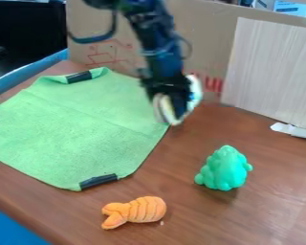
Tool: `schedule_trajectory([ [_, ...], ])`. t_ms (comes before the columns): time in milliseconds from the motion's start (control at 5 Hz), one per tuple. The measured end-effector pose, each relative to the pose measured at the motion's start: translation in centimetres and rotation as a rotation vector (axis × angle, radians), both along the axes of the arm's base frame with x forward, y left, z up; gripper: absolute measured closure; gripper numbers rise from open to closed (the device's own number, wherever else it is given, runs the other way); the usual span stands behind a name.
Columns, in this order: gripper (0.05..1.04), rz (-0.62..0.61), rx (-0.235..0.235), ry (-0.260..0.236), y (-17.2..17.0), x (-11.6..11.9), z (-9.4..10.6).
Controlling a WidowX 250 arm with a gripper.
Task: Put the white figure on the top edge of the cloth
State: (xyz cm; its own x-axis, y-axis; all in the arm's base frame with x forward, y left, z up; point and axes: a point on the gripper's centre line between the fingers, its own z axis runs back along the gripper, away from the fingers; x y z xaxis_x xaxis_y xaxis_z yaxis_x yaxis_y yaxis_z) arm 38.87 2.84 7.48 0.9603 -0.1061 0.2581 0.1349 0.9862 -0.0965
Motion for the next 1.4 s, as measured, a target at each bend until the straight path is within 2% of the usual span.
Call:
schedule_trajectory([
  [200,0.432,0.162,-0.009,0.004,5.6,-0.5,0.2],
  [400,0.432,0.317,-0.033,0.054,7.7,0.0,-0.7],
  [600,0.432,0.459,-0.08,0.081,9.3,0.1,-0.7],
  [800,0.432,0.5,-0.132,0.11,9.2,1.0,-1.4],
  [1000,0.36,0.468,-0.122,0.096,7.7,2.0,-0.8],
  [1200,0.112,0.476,-0.124,0.098,7.6,2.3,-0.3],
  [1400,0.082,0.438,-0.097,0.083,7.8,2.4,-0.1],
])
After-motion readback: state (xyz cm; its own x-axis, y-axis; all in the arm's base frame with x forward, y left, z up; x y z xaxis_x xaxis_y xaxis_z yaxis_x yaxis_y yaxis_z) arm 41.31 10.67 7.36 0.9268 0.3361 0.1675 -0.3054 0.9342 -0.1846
